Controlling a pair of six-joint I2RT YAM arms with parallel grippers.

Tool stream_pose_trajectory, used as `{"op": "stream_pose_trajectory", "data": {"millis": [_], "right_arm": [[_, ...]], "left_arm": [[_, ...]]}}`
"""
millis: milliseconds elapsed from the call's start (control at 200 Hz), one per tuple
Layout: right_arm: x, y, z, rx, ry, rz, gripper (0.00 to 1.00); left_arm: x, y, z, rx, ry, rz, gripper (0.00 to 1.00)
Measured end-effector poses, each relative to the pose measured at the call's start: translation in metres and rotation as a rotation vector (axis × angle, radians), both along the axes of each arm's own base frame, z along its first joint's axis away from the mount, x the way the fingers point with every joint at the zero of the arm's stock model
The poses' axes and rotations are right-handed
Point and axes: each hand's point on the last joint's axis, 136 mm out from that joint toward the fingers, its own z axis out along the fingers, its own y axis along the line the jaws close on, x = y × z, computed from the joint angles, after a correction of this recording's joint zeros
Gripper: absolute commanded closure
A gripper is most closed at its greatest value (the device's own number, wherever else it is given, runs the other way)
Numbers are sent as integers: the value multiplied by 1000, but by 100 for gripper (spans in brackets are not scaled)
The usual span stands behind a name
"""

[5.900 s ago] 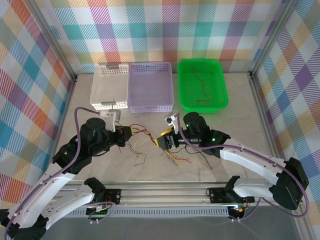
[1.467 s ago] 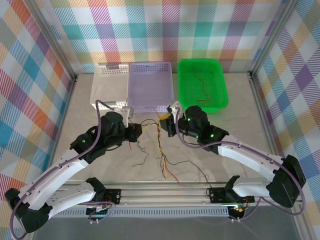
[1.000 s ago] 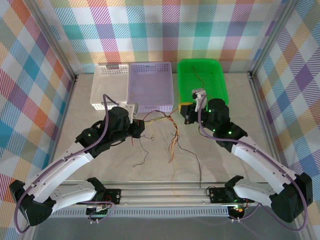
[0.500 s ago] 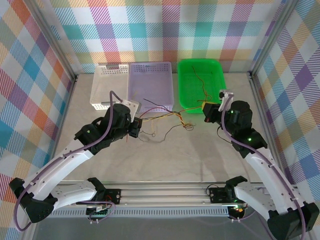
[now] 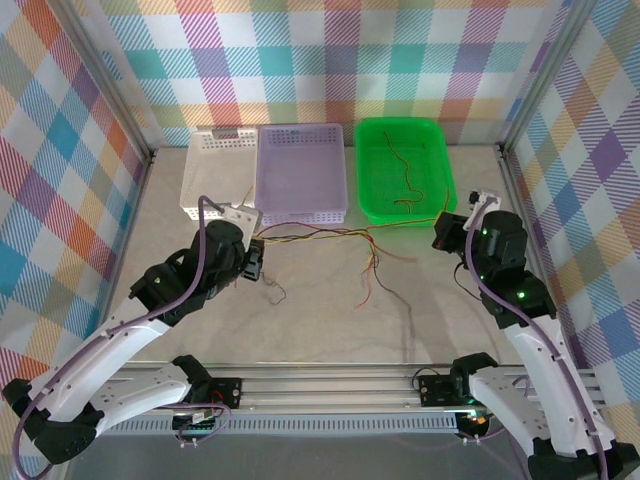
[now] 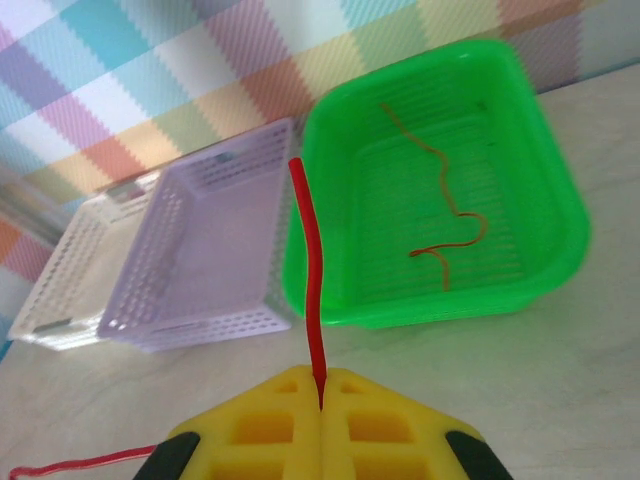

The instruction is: Untangle the cables

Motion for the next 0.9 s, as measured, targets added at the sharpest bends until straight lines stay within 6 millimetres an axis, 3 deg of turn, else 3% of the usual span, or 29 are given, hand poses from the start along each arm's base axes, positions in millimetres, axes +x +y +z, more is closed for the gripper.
{"op": "stream_pose_trajectory", "data": {"millis": [85,275,450,650,900], "right_arm": [[-4,-7,4,-10,-6,-31,100],[-9,-46,17,-73,-38,-211,100],[-16,-63,22,-109,-47,-292,100],[-26,-74,25,-131,-53,-343,100],[-32,-77,48,-126,-96,-349,100]], "left_arm": [[0,7,-2,20,-6,26,100],[5,47,-9,151,-25,198,100],[6,69,-13,227,-25,297,100],[6,78,-17,246,-15,335,100],[5,77,-23,245,-1,328,100]]}}
